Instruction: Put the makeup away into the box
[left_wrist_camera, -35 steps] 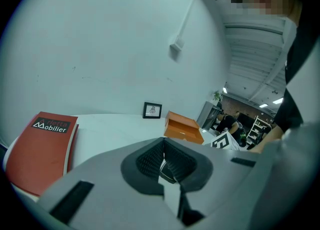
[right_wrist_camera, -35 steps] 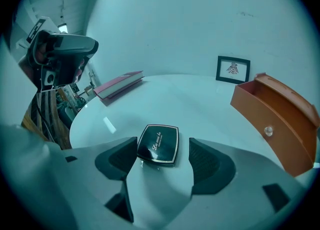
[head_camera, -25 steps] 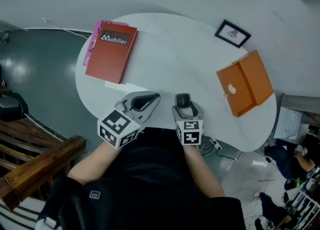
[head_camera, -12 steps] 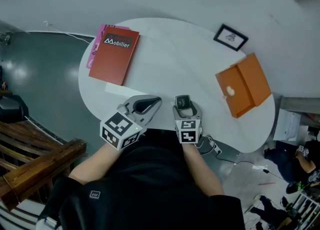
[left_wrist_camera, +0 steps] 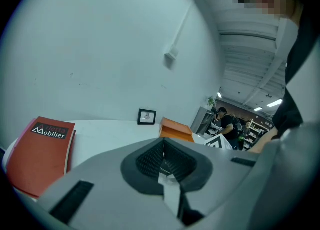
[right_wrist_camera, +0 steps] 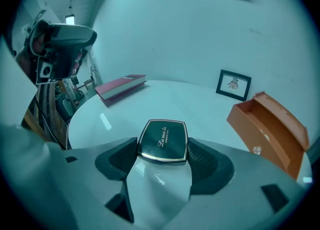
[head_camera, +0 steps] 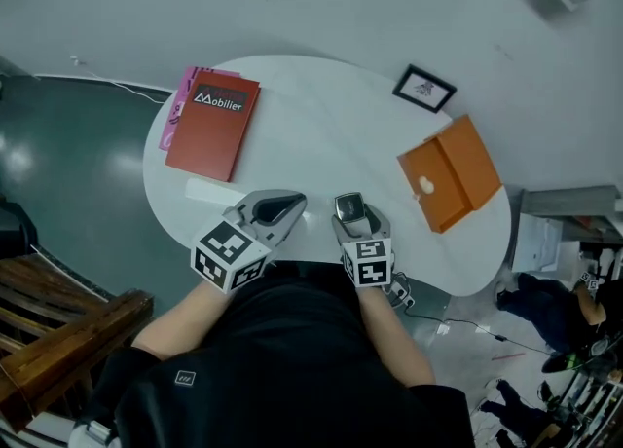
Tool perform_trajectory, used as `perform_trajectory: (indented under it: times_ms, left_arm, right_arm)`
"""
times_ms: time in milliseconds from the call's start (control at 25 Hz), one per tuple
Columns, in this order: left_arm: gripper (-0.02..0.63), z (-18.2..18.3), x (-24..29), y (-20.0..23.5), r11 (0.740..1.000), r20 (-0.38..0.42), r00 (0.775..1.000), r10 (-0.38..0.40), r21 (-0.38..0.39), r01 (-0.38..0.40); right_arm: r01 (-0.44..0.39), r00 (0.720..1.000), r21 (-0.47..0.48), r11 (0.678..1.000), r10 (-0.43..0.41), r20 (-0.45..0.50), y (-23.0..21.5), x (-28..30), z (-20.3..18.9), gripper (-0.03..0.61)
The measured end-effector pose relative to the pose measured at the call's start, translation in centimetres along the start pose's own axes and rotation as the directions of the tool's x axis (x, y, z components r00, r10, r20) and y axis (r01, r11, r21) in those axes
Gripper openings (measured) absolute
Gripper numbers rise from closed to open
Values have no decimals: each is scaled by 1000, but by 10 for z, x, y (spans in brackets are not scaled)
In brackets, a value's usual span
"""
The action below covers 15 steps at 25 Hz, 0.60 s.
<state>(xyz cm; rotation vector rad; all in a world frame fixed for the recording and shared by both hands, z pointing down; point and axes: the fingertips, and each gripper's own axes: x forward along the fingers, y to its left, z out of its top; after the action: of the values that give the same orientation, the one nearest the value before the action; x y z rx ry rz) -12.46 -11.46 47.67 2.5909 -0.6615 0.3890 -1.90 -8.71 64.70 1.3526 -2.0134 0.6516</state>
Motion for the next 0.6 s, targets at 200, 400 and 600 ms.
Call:
perform_trajectory:
  times_ms: [200,400,600]
  left_arm:
    - [12,15,2,2,1000,40,999,-22,22,22]
    - [12,27,12,1,999,66,997,-29,32,27]
    - [12,35,30,-9,999,71,997,-20,38,17]
  right_arm:
    - [4,997,19,1000,-6,73,-14,-33,33,285]
    - [68,992,29,997,-71,107,-41,-64,44,285]
    - [108,984,60,992,-115,133,-82,-93,41,285]
